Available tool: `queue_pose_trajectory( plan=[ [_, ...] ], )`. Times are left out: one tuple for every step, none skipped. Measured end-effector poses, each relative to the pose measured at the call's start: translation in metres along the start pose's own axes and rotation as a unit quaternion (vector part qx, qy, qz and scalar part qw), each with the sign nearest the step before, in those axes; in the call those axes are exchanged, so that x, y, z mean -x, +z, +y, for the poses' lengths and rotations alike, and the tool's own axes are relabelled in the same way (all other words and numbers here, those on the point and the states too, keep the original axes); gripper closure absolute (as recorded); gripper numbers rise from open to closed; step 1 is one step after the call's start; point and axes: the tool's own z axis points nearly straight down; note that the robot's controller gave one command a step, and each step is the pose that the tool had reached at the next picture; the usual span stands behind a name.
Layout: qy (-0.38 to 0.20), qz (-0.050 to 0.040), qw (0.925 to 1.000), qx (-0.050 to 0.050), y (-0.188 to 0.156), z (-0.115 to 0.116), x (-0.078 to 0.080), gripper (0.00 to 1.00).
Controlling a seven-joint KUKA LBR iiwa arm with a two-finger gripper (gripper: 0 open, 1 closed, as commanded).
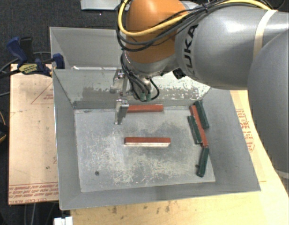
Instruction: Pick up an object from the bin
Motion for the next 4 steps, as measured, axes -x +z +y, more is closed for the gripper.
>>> queue_pose_trajectory(
  plan=[
    [0.037,-0.0017,0.9993,0.0,0.063,-0.033,-0.002,0.0],
    [-0.066,0.0004,0.9978,0.0,0.082,-0.08,0.004,0.0],
    [-0.002,-0.0001,1.0,0.0,0.101,-0.107,-0.007,0.0],
    [0.044,0.0,0.999,-0.001,0.142,-0.126,-0.015,0.0]
  ],
)
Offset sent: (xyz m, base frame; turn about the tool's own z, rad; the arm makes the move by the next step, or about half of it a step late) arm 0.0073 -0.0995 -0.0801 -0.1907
